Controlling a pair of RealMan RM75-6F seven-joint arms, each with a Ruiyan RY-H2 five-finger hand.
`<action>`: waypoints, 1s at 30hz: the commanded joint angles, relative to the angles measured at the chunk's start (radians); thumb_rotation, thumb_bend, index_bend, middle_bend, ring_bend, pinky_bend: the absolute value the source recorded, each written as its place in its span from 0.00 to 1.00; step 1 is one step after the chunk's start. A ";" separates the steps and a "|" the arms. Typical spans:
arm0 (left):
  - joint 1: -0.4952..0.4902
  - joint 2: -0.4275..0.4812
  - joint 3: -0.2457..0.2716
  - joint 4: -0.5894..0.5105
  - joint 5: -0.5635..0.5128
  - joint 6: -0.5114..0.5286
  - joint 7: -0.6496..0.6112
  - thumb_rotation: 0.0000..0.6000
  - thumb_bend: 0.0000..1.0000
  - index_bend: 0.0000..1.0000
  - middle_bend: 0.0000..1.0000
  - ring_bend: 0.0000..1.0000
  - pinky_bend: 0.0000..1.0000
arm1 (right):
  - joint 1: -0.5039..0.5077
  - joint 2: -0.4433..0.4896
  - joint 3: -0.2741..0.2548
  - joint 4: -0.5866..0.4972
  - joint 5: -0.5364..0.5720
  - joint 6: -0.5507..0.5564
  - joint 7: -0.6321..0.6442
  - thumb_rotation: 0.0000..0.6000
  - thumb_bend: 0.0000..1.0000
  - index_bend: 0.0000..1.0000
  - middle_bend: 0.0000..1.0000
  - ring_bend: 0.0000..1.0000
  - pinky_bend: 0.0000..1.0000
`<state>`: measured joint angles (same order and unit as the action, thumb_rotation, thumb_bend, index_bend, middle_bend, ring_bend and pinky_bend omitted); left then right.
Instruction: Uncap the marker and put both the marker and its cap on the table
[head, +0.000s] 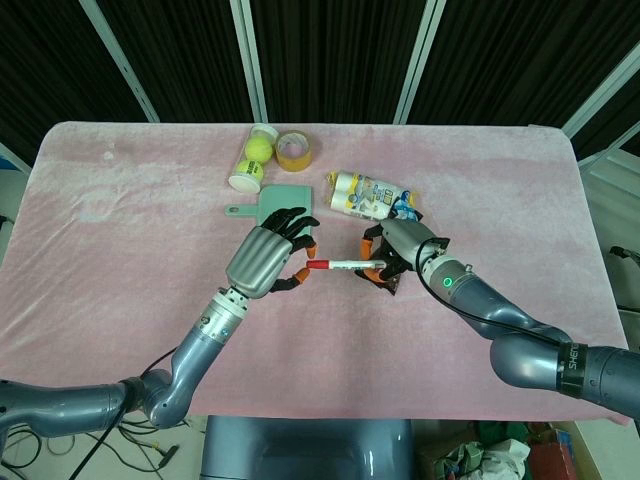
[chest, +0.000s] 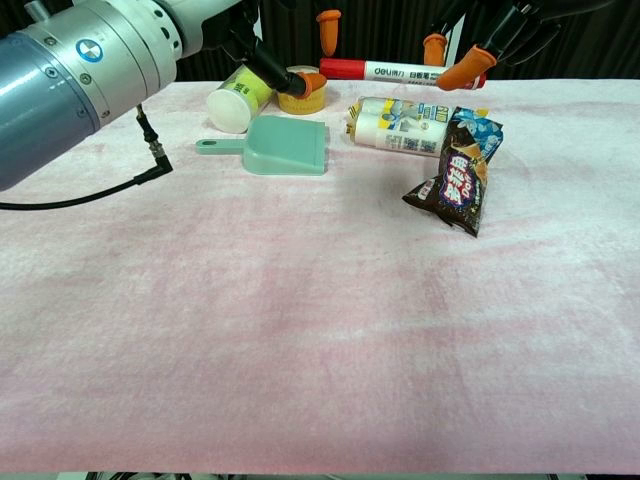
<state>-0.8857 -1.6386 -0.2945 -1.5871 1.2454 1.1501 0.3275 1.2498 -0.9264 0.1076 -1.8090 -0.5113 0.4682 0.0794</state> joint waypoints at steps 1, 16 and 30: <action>0.000 -0.001 0.001 0.001 0.000 -0.001 0.000 1.00 0.30 0.52 0.24 0.11 0.17 | 0.000 0.001 0.000 0.000 -0.001 0.000 0.001 1.00 0.40 0.77 1.00 1.00 1.00; 0.001 -0.005 -0.003 0.005 0.013 0.007 -0.008 1.00 0.30 0.53 0.24 0.11 0.17 | -0.001 0.000 0.000 0.004 -0.006 -0.007 0.007 1.00 0.40 0.78 1.00 1.00 1.00; -0.001 -0.011 -0.008 0.018 0.008 0.004 -0.013 1.00 0.30 0.53 0.25 0.11 0.17 | 0.003 -0.009 0.002 0.009 -0.012 -0.013 0.012 1.00 0.40 0.78 1.00 1.00 1.00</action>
<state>-0.8861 -1.6500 -0.3028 -1.5695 1.2538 1.1545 0.3145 1.2530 -0.9350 0.1093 -1.7997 -0.5236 0.4550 0.0919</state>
